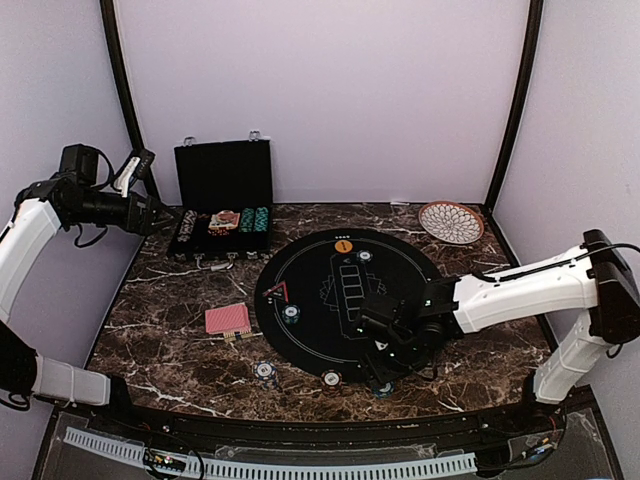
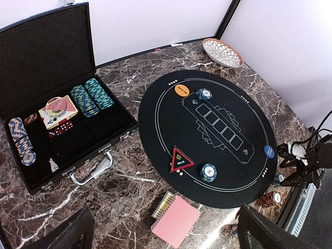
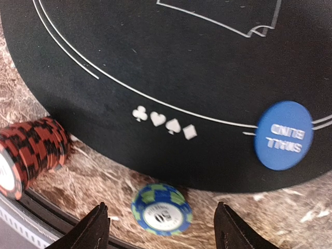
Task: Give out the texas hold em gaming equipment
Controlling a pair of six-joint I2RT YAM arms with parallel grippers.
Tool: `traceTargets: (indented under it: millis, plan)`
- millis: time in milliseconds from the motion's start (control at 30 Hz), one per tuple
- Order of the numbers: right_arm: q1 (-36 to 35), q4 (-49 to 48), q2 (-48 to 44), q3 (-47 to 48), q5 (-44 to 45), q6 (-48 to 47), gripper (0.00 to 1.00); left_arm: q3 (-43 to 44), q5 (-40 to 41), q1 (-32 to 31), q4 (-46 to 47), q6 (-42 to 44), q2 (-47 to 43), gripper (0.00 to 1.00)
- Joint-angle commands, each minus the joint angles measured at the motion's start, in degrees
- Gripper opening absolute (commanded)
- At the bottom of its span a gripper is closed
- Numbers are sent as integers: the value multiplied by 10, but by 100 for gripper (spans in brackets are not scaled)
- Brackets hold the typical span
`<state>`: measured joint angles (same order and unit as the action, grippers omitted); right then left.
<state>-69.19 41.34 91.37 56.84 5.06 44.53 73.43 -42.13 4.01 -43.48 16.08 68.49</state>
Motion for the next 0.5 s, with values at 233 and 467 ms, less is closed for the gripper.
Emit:
traceTargets:
  millis: [233, 467]
  plan:
    - [-12, -46, 37, -12, -9, 16, 69, 20, -9, 2, -15, 10, -16, 99]
    - [-30, -37, 52, -21, 0, 20, 68, 19, -8, 2, -15, 12, -16, 99]
